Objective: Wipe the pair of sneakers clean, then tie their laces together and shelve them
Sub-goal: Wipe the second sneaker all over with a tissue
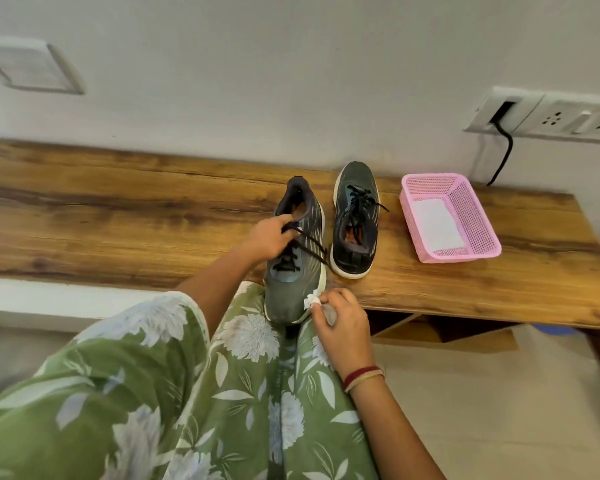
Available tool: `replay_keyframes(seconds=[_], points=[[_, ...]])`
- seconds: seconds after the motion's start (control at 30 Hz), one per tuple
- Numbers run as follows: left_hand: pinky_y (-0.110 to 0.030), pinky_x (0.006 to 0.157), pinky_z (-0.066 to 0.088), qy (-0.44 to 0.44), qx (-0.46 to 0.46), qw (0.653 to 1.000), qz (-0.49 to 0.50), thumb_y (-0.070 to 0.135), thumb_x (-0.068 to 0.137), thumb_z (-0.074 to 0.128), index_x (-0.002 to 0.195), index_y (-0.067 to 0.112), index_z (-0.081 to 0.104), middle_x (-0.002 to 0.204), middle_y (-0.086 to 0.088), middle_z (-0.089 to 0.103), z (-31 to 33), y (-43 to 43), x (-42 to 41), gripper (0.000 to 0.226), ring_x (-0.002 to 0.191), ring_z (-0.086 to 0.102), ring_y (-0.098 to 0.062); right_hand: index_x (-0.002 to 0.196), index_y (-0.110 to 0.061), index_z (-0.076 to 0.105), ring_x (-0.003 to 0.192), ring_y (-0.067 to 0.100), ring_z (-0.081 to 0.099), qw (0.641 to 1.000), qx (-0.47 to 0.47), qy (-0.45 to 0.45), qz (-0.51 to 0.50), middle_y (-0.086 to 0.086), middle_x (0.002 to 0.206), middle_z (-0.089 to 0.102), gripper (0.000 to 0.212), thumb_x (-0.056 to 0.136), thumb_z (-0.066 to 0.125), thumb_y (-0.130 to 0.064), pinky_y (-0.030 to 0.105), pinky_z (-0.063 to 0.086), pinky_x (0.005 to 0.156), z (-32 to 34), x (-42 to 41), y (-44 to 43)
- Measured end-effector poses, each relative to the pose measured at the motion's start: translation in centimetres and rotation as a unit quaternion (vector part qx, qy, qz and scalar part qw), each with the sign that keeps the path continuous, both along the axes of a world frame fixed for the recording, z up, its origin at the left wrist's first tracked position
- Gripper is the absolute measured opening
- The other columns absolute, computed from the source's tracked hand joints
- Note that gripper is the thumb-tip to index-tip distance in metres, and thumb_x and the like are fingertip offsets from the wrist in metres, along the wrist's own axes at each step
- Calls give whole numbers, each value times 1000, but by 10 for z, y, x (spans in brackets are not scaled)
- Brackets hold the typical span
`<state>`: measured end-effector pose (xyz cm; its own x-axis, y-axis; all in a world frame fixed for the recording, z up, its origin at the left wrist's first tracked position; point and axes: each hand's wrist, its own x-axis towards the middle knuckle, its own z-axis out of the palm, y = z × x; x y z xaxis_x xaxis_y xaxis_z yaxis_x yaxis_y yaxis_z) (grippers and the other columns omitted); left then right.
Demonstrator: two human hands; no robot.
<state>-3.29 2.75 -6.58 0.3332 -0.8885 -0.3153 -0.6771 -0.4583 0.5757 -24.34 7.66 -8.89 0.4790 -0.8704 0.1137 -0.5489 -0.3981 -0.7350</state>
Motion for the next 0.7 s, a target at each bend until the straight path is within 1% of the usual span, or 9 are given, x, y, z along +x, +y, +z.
replay_keyframes(seconds=[0.13,0.2,0.23,0.33,0.4,0.47,0.57,0.63,0.7], points=[[-33,76,43,16,15,997,-78,28,100,45,101,17,52,99,-4,57,17,-3,18,13,93,55,-23,82,-12,63,77,7,53,1000,-7,-25,-5,-4,87,56,7,87,63,-17,17,40,70,1,-2,0],[-32,72,44,57,32,990,-124,26,100,45,93,18,53,91,-2,59,26,-6,21,13,89,57,-21,83,-11,65,80,4,53,998,-15,-61,-10,-3,88,58,6,86,63,-15,13,41,72,4,-4,1],[-30,69,43,56,39,987,-147,26,100,46,88,19,54,86,0,58,31,-9,22,16,84,56,-19,83,-10,66,82,3,54,996,-21,-82,-11,-2,89,60,6,86,63,-14,11,41,74,6,-5,1],[-29,68,38,-16,38,978,-204,32,98,48,78,22,55,79,3,58,45,-17,26,23,76,54,-15,85,-8,66,85,3,55,991,-39,-127,-13,-1,89,61,12,87,59,-18,10,42,77,11,-7,4],[-28,61,36,-63,23,976,-205,40,94,50,68,22,54,69,3,57,50,-18,32,32,67,53,-15,85,-8,66,85,2,55,988,-41,-149,-18,-1,88,61,17,87,56,-21,11,43,78,14,-8,5],[-27,52,32,-96,4,979,-179,45,91,53,59,19,49,56,3,50,54,-17,37,41,56,48,-17,85,-8,65,85,0,55,986,-34,-159,-21,-2,88,61,16,87,56,-22,11,42,78,14,-8,6],[-26,47,29,-138,7,976,-170,45,95,49,56,18,45,50,4,44,55,-15,35,47,48,42,-15,86,-10,65,86,0,55,987,-23,-158,-30,-3,88,61,15,87,56,-23,11,42,78,14,-8,5],[-27,46,28,-126,23,976,-174,44,98,42,58,15,43,51,1,43,51,-13,30,50,48,40,-17,86,-10,65,87,0,56,986,-24,-160,-33,-2,89,61,15,87,56,-22,11,42,78,15,-7,5],[-29,49,29,-69,37,985,-153,45,100,35,61,13,44,55,-2,46,42,-7,28,52,52,42,-19,86,-9,65,87,0,56,986,-28,-160,-27,-2,89,62,15,87,56,-22,11,42,79,15,-7,6]])
